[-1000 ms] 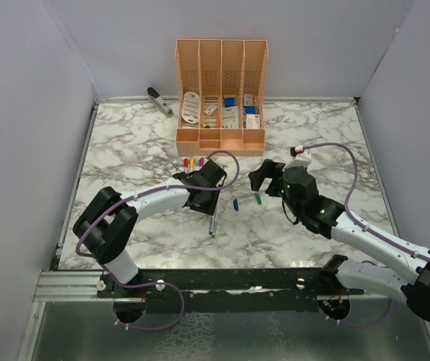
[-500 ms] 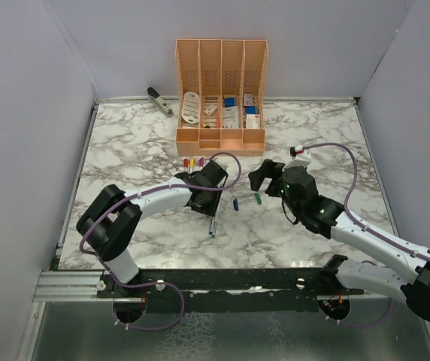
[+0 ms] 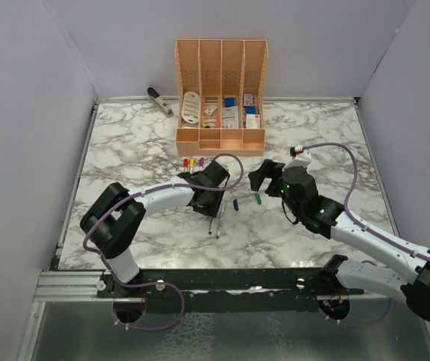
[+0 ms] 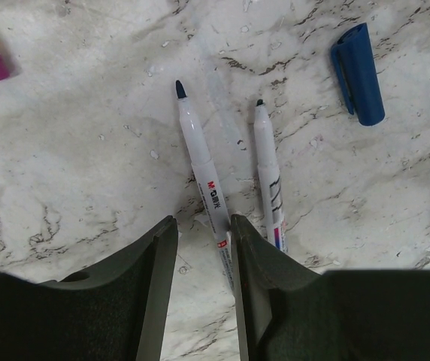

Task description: Insert the pens into the pen caps

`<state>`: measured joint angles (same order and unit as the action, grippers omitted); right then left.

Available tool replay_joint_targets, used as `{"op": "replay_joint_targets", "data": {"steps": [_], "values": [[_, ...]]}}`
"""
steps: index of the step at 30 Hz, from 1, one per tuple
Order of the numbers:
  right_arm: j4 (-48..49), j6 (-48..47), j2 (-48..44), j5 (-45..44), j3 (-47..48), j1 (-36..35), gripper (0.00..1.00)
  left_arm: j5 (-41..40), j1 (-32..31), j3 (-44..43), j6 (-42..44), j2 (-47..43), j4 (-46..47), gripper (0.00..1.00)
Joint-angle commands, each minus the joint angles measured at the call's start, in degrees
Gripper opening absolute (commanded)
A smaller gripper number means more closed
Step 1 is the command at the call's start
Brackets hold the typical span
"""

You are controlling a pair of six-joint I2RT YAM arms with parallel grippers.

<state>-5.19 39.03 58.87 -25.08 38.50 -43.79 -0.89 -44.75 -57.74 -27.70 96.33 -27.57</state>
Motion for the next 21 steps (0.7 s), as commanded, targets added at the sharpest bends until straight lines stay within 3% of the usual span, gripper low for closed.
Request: {"op": "replay_joint_targets", "data": {"steps": [1, 9, 15, 21], "values": [[-0.3, 0.6, 0.0, -1.6, -0.2, 0.2, 0.94, 0.1, -0.4, 0.4, 0.0, 0.5, -1.6, 0.37], [-0.7, 0.5, 0.4, -1.3, 0.2, 0.2, 0.93, -3.1, -0.5, 1.6, 1.1, 0.5, -8.2, 0.3], [0.0, 0.5, 1.0, -0.9, 0.2, 0.2, 0.93, -4.8, -0.4, -2.0, 4.4, 6.5, -14.9, 0.29], [0.5, 0.5, 1.8, -0.3, 0.5, 0.2, 0.93, -3.7, -0.4, -5.0, 5.8, 10.5, -15.6, 0.29]]}}
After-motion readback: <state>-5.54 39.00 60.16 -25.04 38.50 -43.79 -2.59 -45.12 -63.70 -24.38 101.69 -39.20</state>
